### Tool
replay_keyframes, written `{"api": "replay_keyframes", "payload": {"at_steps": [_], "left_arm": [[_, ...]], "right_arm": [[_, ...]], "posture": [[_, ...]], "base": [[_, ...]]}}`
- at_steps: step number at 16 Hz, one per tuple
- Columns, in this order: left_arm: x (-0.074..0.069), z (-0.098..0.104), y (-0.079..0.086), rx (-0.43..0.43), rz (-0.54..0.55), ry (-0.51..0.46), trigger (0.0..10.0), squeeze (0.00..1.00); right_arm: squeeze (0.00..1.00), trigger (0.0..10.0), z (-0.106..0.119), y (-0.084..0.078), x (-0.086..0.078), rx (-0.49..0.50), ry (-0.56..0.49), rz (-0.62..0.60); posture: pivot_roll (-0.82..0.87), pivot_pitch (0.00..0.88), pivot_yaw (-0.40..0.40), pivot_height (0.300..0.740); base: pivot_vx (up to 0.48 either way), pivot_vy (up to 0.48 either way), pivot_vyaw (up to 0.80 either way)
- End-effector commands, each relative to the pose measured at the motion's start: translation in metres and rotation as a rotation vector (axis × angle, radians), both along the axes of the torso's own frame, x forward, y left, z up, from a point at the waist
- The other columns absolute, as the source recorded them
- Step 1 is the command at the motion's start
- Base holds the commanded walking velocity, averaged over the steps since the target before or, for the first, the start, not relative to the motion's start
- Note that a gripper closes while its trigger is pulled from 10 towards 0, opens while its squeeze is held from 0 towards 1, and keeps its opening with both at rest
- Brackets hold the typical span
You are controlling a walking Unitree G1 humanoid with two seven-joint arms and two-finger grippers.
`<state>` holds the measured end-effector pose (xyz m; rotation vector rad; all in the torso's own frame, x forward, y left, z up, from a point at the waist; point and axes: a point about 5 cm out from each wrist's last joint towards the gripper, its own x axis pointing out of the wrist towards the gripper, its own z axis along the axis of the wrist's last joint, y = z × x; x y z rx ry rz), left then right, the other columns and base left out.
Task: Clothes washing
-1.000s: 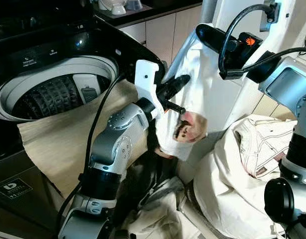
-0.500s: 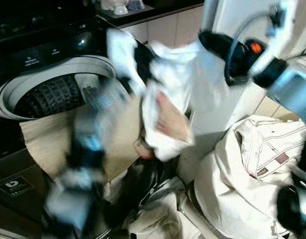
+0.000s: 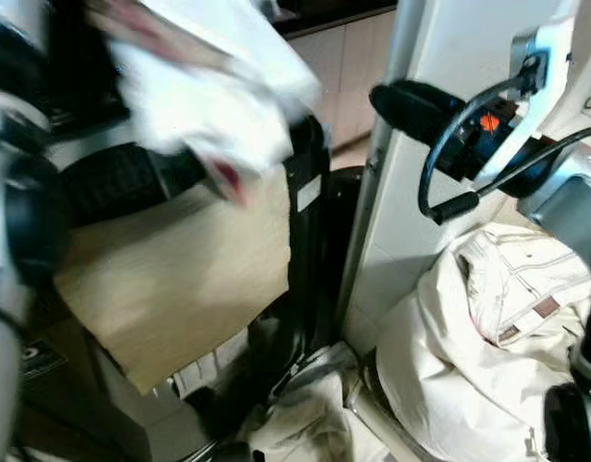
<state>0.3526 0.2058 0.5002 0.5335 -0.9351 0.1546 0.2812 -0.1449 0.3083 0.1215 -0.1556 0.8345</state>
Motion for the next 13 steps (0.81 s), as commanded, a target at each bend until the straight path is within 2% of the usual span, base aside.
{"api": "replay_keyframes", "payload": {"at_steps": [1, 2, 3, 4, 5, 6, 7, 10, 11, 13], "left_arm": [[0.007, -0.004, -0.004, 0.057, 0.059, 0.042, 0.0, 0.00], [0.025, -0.026, -0.005, 0.113, 0.084, 0.227, 0.0, 0.00], [0.049, -0.073, -0.004, 0.115, 0.050, 0.522, 0.9, 0.00], [0.064, -0.126, -0.004, 0.115, -0.002, 0.786, 10.0, 0.00], [0.069, -0.163, -0.001, 0.160, 0.026, 0.942, 10.0, 0.00], [0.069, -0.176, 0.002, 0.167, 0.037, 0.993, 10.0, 0.00], [0.069, -0.181, 0.004, 0.147, 0.031, 1.013, 10.0, 1.00], [0.068, -0.184, 0.014, 0.122, 0.056, 1.059, 10.0, 1.00], [0.066, -0.175, 0.025, 0.125, 0.144, 1.043, 10.0, 1.00], [0.065, -0.170, 0.029, 0.118, 0.166, 1.022, 10.0, 1.00]], "right_arm": [[0.00, 10.0, 0.010, 0.001, -0.003, 0.016, -0.050, -0.010], [0.00, 10.0, 0.003, 0.005, -0.005, -0.004, -0.031, 0.003], [0.00, 10.0, -0.011, 0.011, -0.007, -0.081, 0.014, 0.010], [0.00, 10.0, -0.028, 0.016, -0.010, -0.198, 0.053, 0.022], [0.00, 10.0, -0.040, 0.021, -0.014, -0.260, 0.078, 0.043], [0.00, 10.0, -0.045, 0.024, -0.016, -0.270, 0.092, 0.058], [0.00, 10.0, -0.047, 0.026, -0.018, -0.280, 0.097, 0.064], [0.00, 10.0, -0.053, 0.030, -0.023, -0.318, 0.111, 0.087], [0.00, 10.0, -0.055, 0.028, -0.021, -0.325, 0.110, 0.068], [0.00, 10.0, -0.055, 0.025, -0.017, -0.320, 0.111, 0.027]], "posture": [[-0.05, 0.000, 0.054, 0.740], [-0.05, 0.000, 0.054, 0.740], [-0.05, 0.000, 0.050, 0.740], [-0.04, 0.000, 0.044, 0.740], [-0.04, 0.000, 0.044, 0.740], [-0.05, 0.000, 0.039, 0.740], [-0.05, 0.000, 0.038, 0.740], [-0.05, 0.000, 0.036, 0.740], [-0.05, 0.000, 0.036, 0.740], [-0.05, 0.000, 0.036, 0.740]], "base": [[0.000, 0.000, 0.00], [0.000, 0.000, 0.00], [0.000, 0.000, 0.00], [0.000, 0.000, 0.00], [0.000, 0.000, 0.00], [0.000, 0.000, 0.00], [0.000, 0.000, 0.00], [0.000, 0.000, 0.00], [0.000, 0.000, 0.00], [0.000, 0.000, 0.00]]}}
